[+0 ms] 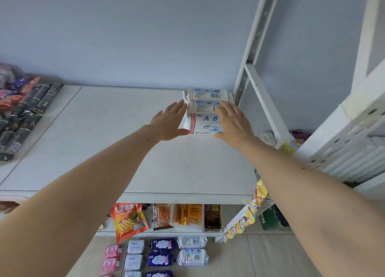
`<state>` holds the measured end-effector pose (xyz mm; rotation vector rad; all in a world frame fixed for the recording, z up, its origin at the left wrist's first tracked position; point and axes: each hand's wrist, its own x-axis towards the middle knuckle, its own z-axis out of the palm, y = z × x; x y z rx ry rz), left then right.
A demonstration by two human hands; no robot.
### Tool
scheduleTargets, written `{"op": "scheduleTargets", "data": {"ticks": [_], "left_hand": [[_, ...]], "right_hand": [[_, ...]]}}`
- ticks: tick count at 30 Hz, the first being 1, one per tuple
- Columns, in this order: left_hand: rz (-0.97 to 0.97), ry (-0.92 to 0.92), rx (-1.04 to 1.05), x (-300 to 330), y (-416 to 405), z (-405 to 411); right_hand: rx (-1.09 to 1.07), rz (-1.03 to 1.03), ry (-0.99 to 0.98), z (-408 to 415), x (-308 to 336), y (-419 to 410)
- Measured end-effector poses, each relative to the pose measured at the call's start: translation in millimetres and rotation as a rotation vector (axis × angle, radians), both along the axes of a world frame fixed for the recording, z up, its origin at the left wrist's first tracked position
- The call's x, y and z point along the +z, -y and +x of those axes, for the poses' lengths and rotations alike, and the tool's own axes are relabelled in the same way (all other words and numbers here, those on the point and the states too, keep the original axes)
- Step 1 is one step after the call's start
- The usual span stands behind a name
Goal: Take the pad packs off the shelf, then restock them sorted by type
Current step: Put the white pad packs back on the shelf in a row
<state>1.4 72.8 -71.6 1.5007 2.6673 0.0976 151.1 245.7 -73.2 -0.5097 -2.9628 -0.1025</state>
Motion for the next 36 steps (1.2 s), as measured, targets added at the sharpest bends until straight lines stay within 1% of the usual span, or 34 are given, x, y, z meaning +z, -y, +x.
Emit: {"op": "scheduleTargets", "data": {"ticks": [4, 11, 16, 21, 24, 27, 31, 36], "left_hand": [[0.008, -0.019, -0.003, -7.4, 34.6, 29.5], [0.033, -0.049, -0.104, -34.2, 113.4, 88.1], [0.195, -0.033, -0.151, -66.2, 158.6, 134.1], [0.303, -0.032, -0.215, -118.3, 181.8, 172.3], [0.327, 0.013, -0.229, -159.8, 189.4, 192.7], [0.330, 0.068, -0.218, -216.1, 194.7, 209.3], [0.275, 0.139, -0.214, -311.5, 202.7, 227.2], [0.195, 0.295, -0.087, -435.4, 209.3, 244.0]], "right_hand": [[0.067, -0.006, -0.090, 34.4, -13.9, 42.9], [0.064, -0.002, -0.220, 98.4, -48.0, 124.9], [0.091, -0.011, -0.313, 141.5, -78.7, 176.6], [0.141, -0.057, -0.322, 177.1, -122.1, 204.1], [0.168, -0.094, -0.295, 196.5, -159.8, 208.4], [0.179, -0.146, -0.277, 214.5, -212.5, 203.8], [0.144, -0.192, -0.220, 237.8, -302.5, 190.1], [0.140, -0.235, -0.088, 251.3, -432.8, 173.1]]}}
